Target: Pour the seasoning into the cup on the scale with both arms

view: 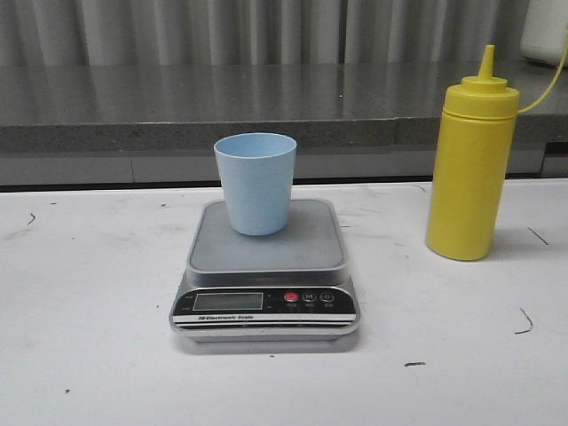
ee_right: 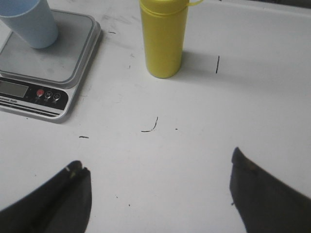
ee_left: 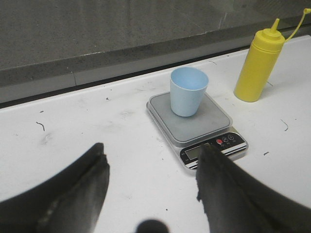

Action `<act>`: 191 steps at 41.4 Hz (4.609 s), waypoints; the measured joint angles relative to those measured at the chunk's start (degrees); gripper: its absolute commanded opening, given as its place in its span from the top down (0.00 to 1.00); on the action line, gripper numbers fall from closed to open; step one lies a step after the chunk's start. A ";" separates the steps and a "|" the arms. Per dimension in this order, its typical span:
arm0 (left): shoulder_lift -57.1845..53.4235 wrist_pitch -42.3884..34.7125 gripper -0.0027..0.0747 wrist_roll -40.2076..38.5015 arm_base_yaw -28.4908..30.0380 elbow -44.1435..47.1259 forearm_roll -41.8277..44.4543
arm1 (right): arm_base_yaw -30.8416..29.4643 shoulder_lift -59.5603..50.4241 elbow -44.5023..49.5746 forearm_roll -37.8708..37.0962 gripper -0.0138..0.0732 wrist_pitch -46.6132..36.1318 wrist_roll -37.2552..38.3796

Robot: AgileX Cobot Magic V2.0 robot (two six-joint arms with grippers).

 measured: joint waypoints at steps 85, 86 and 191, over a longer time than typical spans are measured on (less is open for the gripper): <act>-10.30 -18.49 0.99 0.00 12.92 17.67 -0.36 | 0.00 -9.73 0.72 -0.77 0.98 2.29 -0.32; -11.07 -20.71 0.99 0.00 13.83 19.25 -0.36 | 0.00 -9.73 0.72 -0.77 0.98 2.29 -0.32; -16.92 -46.24 0.99 0.00 22.88 39.68 -1.38 | -10.63 -32.99 46.40 -3.34 0.98 -44.42 -0.32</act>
